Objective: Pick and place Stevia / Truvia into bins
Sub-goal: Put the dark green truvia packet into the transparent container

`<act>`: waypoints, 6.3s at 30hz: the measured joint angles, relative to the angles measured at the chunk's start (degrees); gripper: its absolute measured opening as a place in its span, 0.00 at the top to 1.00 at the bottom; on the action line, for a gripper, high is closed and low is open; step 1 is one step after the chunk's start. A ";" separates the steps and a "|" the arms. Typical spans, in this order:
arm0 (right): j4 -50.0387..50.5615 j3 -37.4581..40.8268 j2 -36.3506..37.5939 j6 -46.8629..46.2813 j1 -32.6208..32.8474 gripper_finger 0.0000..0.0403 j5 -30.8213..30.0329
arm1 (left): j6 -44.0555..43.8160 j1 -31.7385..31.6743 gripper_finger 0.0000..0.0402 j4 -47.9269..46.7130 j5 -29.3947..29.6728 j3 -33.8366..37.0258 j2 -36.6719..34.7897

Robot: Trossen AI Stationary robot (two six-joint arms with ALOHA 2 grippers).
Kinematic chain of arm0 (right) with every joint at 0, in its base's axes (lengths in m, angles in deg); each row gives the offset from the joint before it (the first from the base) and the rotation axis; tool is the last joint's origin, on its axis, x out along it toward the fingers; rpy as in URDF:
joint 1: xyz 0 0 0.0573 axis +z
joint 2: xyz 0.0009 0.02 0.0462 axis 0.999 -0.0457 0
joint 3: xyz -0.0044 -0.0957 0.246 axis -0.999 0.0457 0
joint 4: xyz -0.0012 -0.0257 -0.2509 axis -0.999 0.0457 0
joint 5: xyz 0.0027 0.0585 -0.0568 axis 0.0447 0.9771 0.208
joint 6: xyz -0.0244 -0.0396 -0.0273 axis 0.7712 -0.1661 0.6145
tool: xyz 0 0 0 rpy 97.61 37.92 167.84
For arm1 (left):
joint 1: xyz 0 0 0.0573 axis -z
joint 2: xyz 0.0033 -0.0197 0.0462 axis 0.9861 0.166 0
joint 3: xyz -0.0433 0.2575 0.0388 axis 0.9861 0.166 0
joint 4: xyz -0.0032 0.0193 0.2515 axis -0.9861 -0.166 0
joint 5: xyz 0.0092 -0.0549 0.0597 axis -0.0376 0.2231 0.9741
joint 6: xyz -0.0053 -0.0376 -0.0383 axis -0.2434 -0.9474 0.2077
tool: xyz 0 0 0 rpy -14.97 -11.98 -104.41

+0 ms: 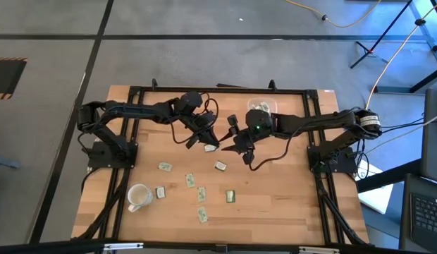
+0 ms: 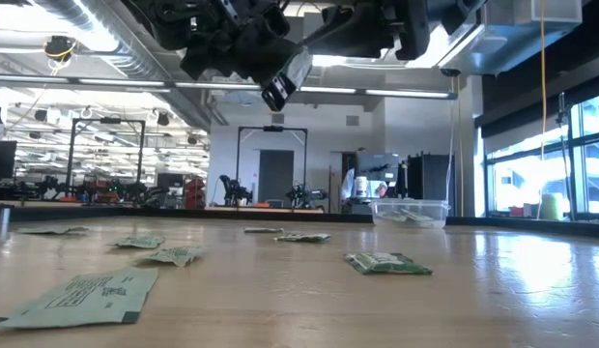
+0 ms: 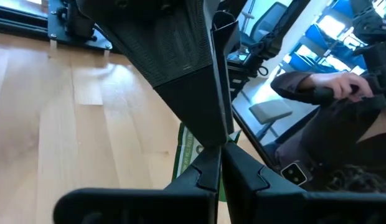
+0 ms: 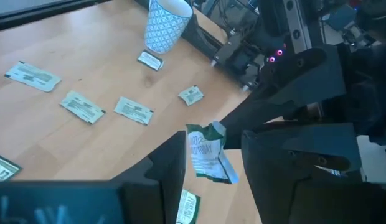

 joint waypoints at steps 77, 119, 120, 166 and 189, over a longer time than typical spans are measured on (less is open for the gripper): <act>33.23 1.44 0.95 -32.99 -34.32 1.00 -15.78 | 12.70 -4.34 0.78 -19.61 26.94 -0.02 -1.57; 31.88 1.10 -3.72 -37.03 -38.58 0.71 -25.20 | 20.05 2.88 0.77 -18.10 40.32 -0.04 8.04; 31.79 1.09 -3.40 -37.03 -38.56 0.71 -25.16 | 20.88 3.41 0.78 -18.73 40.34 -0.04 8.04; 31.08 1.09 -2.89 -34.42 -37.68 0.71 -24.10 | 18.25 7.87 0.98 -20.52 49.81 -0.02 15.61; 7.66 1.09 -2.67 -25.01 -16.44 0.71 4.09 | 32.00 12.05 0.99 -4.64 80.33 -0.02 1.84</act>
